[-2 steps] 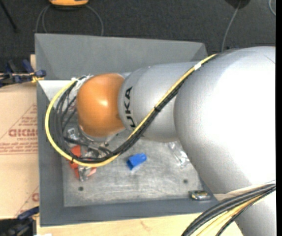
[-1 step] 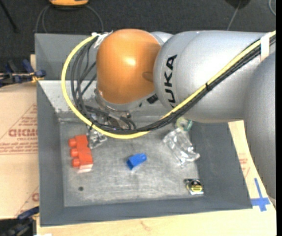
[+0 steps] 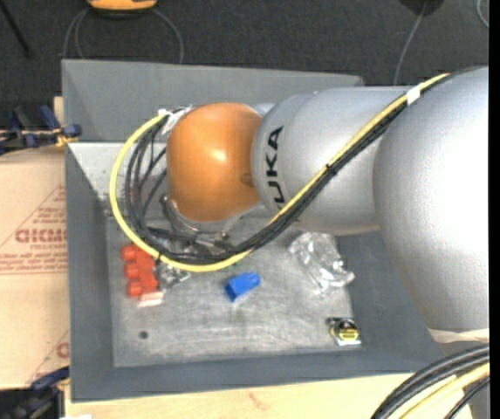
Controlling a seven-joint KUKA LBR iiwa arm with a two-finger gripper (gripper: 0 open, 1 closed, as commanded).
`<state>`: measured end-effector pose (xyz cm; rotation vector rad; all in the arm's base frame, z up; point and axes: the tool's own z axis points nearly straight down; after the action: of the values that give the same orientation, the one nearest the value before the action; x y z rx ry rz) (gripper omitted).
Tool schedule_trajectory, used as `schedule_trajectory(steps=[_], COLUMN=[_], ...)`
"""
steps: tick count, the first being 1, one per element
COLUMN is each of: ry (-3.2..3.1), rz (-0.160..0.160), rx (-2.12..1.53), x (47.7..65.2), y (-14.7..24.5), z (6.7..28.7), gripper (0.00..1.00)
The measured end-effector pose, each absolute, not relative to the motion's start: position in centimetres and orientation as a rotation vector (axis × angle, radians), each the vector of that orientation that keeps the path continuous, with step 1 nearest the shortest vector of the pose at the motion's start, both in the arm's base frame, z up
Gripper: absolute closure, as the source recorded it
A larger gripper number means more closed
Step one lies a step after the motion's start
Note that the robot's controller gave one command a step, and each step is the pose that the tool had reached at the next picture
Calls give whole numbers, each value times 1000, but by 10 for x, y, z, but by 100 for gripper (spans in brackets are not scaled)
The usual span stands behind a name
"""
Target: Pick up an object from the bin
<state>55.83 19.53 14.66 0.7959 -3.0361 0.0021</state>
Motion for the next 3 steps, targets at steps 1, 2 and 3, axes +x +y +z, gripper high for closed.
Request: schedule_trajectory(steps=[1, 2, 3], ry=[-2792, -2953, -2795], rz=[0, -4, 1], rx=[1462, 1101, 1429], x=[600, 575, 553], y=[230, 224, 196], z=[103, 180, 124], gripper=[100, 100, 100])
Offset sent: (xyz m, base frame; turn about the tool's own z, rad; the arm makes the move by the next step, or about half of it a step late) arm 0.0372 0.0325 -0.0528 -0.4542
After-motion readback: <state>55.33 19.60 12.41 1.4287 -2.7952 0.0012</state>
